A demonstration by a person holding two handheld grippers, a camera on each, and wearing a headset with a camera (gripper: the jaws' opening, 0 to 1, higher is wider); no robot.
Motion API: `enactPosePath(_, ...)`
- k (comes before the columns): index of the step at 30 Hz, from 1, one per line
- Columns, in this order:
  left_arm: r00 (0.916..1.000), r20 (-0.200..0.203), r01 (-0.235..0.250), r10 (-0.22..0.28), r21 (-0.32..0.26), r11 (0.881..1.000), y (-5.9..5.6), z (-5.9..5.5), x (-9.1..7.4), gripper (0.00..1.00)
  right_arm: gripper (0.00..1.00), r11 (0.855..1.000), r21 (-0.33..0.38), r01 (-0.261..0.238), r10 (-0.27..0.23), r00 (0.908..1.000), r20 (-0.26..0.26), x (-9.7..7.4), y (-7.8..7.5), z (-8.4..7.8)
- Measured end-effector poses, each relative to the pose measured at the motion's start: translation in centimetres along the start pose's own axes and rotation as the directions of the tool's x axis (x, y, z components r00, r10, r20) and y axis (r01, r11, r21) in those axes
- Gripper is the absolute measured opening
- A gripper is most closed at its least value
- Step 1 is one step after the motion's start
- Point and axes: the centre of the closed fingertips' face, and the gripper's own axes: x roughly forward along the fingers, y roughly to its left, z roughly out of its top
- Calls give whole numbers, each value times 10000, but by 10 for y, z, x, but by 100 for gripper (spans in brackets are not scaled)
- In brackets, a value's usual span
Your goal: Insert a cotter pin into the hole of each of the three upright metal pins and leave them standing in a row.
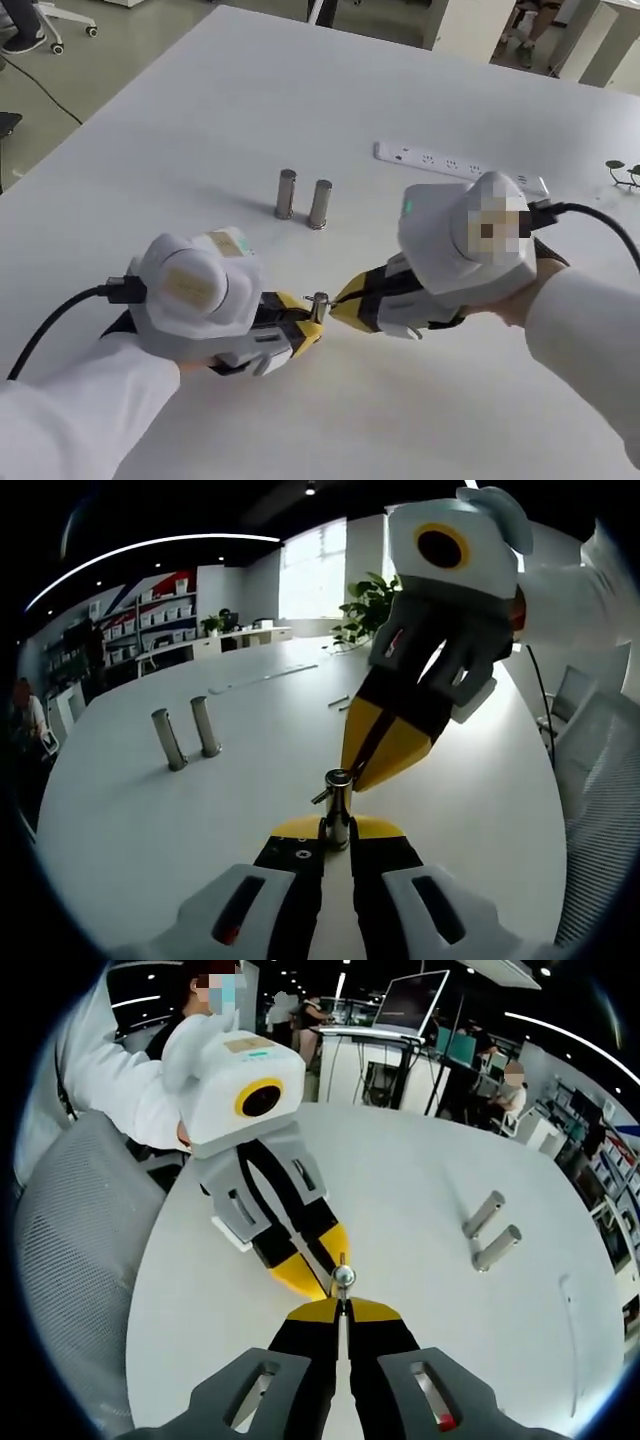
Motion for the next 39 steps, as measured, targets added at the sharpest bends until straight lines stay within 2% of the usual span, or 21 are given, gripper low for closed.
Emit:
enactPosePath(3, 10000, 6, -36, 36, -90, 10000, 0, 0, 0, 7, 0, 9999, -161, 30, -30, 10000, 0, 0, 1, 1)
enactPosePath(4, 10000, 10, -48, 48, -95, 9999, 0, 0, 0, 7, 0, 9994, -279, 212, -205, 9995, 253, -1, -2, 4)
enactPosePath(7, 10000, 1, -63, 63, -75, 10000, 0, 0, 0, 7, 13, 9996, -237, 124, -114, 9991, 404, -5, 0, 6)
enactPosePath(11, 10000, -8, -63, 63, -61, 10000, 0, 0, 1, 7, 6, 9995, -325, 46, -39, 9997, 229, -9, 2, 2)
enactPosePath(13, 10000, -9, -66, 65, -75, 10000, 0, 0, 0, 7, 6, 9998, -203, 55, -51, 9998, 212, -11, 2, 0)
enactPosePath(16, 10000, -19, -63, 63, -66, 10000, 0, 0, 0, 7, 0, 9995, -306, 43, -35, 9997, 257, -13, 3, -3)
enactPosePath(19, 10000, -8, -83, 83, -103, 9999, 0, 0, 0, 7, 0, 9996, -266, 117, -105, 9989, 447, -16, 4, 2)
enactPosePath(27, 10000, -49, -69, 68, -139, 9999, -1, 0, 0, 7, 0, 9995, -297, 131, -114, 9984, 561, -14, 6, 7)
enactPosePath(38, 10000, -63, -51, 50, -169, 9998, -1, -1, -1, 7, 0, 9997, -123, 218, -206, 9958, 896, -13, 6, 9)
enactPosePath(39, 10000, -41, -15, 14, -220, 9998, -2, 0, -1, 8, 5, 9998, -38, 201, -197, 9951, 972, -15, 7, 10)
